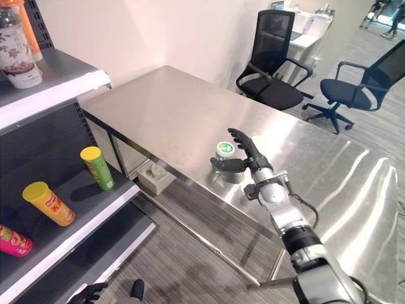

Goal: Put the goods on the table back onto the shelves and tidy them up.

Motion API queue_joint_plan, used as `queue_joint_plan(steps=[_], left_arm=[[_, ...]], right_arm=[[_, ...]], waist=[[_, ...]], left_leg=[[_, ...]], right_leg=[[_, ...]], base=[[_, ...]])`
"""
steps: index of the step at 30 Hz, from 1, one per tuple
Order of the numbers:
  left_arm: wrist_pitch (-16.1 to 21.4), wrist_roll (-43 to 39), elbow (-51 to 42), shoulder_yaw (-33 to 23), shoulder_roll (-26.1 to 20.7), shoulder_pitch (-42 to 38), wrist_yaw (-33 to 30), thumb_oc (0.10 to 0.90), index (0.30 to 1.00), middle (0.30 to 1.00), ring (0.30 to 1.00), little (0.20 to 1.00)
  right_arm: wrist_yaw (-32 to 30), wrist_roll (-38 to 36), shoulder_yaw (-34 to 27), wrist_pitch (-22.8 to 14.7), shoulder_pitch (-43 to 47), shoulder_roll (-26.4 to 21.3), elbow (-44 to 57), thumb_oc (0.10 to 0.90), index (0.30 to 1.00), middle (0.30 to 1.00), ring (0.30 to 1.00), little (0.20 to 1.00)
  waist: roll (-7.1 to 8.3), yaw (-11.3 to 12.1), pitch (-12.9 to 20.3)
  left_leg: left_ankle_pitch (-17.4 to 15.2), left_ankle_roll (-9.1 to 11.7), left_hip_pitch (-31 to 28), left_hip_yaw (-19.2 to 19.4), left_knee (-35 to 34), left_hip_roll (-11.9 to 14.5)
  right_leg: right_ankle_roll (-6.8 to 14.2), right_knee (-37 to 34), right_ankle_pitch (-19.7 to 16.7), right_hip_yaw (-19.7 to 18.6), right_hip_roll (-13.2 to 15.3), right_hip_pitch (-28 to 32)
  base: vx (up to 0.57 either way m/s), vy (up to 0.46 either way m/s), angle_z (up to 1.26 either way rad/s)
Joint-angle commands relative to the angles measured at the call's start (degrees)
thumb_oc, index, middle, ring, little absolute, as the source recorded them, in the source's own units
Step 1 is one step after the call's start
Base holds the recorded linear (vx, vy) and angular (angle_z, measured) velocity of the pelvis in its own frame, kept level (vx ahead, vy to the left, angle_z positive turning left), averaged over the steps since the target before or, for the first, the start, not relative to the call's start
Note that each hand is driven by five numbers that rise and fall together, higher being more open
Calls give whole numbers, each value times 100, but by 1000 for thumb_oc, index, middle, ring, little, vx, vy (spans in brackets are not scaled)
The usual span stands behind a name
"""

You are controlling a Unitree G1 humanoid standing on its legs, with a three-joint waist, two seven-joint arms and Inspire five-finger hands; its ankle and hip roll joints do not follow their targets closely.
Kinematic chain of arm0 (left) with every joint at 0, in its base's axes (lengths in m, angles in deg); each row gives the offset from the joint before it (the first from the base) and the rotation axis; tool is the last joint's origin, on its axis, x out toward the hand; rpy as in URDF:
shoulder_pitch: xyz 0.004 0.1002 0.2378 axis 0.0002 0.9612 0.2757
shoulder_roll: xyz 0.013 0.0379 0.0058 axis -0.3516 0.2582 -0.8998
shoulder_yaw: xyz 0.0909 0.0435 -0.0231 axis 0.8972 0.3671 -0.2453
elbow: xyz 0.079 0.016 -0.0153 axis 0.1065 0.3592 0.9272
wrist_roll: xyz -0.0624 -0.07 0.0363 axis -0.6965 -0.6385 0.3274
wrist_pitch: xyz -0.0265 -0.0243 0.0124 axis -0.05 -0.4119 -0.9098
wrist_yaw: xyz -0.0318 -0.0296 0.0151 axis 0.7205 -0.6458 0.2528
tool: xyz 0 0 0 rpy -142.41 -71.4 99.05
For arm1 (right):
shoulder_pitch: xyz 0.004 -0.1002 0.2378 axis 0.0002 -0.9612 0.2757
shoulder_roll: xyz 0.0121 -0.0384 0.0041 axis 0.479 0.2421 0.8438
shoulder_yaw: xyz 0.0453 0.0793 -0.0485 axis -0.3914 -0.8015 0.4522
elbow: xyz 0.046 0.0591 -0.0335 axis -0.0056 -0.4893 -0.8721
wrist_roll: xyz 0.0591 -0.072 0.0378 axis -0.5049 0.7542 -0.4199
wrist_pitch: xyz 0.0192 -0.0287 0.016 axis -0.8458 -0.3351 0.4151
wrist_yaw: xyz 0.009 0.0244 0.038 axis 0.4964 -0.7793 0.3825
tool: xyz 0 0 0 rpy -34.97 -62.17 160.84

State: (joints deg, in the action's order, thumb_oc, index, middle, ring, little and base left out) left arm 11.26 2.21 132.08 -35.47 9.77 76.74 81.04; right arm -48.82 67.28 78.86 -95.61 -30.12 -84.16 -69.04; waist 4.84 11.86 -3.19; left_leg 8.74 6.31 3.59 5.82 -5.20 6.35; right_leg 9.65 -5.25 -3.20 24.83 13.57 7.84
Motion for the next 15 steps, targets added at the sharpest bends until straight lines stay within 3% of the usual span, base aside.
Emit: queue_joint_plan(steps=[1,15], left_arm=[[174,-163,128,393,-192,-319,-61,800,900,900,900,900],[160,-265,213,384,-188,-334,-121,800,900,900,900,900]], right_arm=[[-169,-163,-37,-356,1071,-208,-169,800,900,900,900,900],[-113,-198,213,-254,1365,-44,-727,800,900,900,900,900]], waist=[[-5,221,197],[69,302,143]], left_leg=[[-590,-122,70,-110,20,80],[-582,-150,146,-197,20,16]], right_leg=[[484,389,-227,-85,530,-8],[484,397,-287,-45,549,-14]], base=[[0,0,0],[4,5,1]])
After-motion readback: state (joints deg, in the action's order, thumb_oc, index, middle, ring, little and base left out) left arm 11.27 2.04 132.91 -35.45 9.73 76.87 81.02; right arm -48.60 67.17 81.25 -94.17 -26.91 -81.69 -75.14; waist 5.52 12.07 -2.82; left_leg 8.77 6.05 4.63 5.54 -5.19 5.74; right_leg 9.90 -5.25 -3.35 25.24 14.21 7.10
